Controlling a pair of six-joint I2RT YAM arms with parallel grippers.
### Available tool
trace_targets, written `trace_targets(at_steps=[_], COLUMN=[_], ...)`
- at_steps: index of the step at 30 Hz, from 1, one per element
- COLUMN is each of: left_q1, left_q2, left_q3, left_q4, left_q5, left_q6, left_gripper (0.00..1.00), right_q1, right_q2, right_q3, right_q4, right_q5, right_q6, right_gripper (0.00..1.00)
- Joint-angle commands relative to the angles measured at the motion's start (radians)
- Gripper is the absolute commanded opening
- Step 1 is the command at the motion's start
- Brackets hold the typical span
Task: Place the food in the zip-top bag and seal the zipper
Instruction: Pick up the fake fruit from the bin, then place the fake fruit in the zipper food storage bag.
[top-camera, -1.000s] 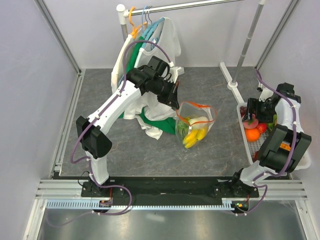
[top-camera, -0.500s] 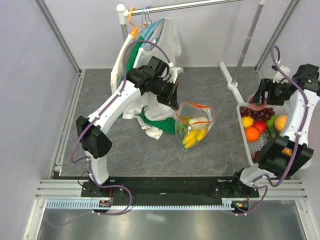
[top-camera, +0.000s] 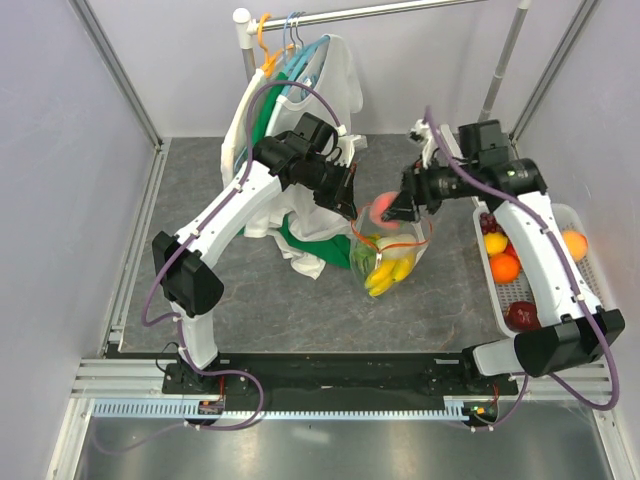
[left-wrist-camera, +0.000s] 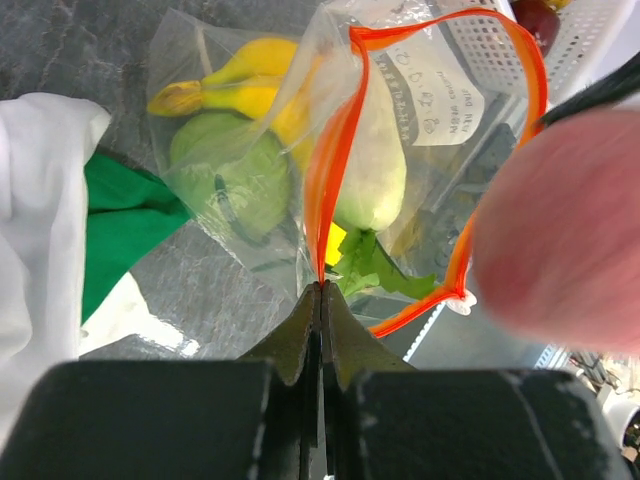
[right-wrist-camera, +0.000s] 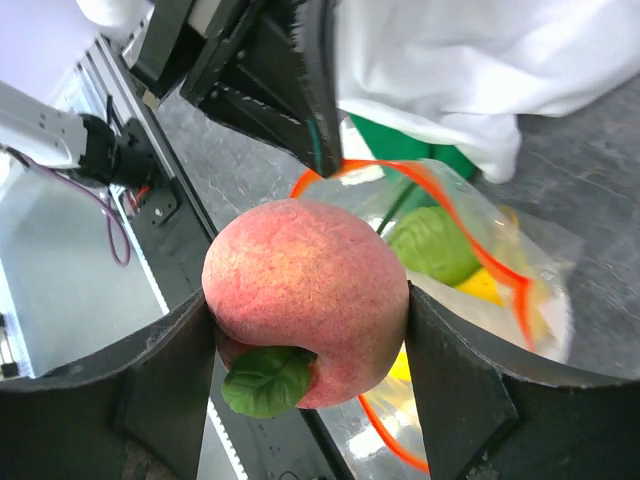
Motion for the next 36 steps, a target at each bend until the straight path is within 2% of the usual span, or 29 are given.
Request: trace_targets(at_steps=[1,10,16,19,20,22,23,25,29,32,36], left_q1=[0.009,0.016,0.017,0.017,0.017,0.017,0.019,0.02,0.023,0.023,0.023], left_q2=[-0.024,-0.025,-0.025,-0.024,-0.024,-0.024,-0.024,-0.025,-0.028,-0.028,-0.03], left_q3=[0.003,0.013,0.011,0.01,0.007,0.005,0.003,0.0,-0.003,0.0,0.003], left_q4=[0.003,0.003,0.003,0.003,0.003,0.001,0.001,-0.003,-0.008,-0.006,-0.008], left_q5=[0.074,0.124,0.167,0.173,0.172,0.167,0.163,0.163,0.156,0.159,0.158], left_q6=[0.019,0.007,0.005,0.008,0.008,0.008,0.008,0.01,0.014,0.016,0.019], left_gripper=[0.02,0.02,0.02,0.02,0.02,0.02,0.02,0.02,0.02,0.02,0.02], right_q1=[0.088,0.219,0.242,0.259,0.265,0.267,0.267,0.262,0.213,0.156,0.115], right_q2=[-0.029,-0.008,0.006,0.006,0.008,0.009,0.006,-0.014,-0.058,-0.081,-0.095], right_q3=[-0.074,-0.218,-0.285,-0.305,-0.305,-0.274,-0.254,-0.176,-0.033,-0.004,-0.039], right_q4=[0.127,0.186,0.213,0.233,0.232,0.204,0.191,0.143,0.066,0.013,-0.03], right_q5=[0.138,0.331,0.362,0.398,0.417,0.416,0.415,0.418,0.413,0.453,0.63], right_q6=[0.032,-0.026,-0.014,-0.017,-0.017,-0.02,-0.02,-0.026,-0.034,-0.055,-0.084], right_gripper=[0.3,0.28,0.31,0.5,0.68,0.8,0.9,0.98,0.98,0.97,0.87])
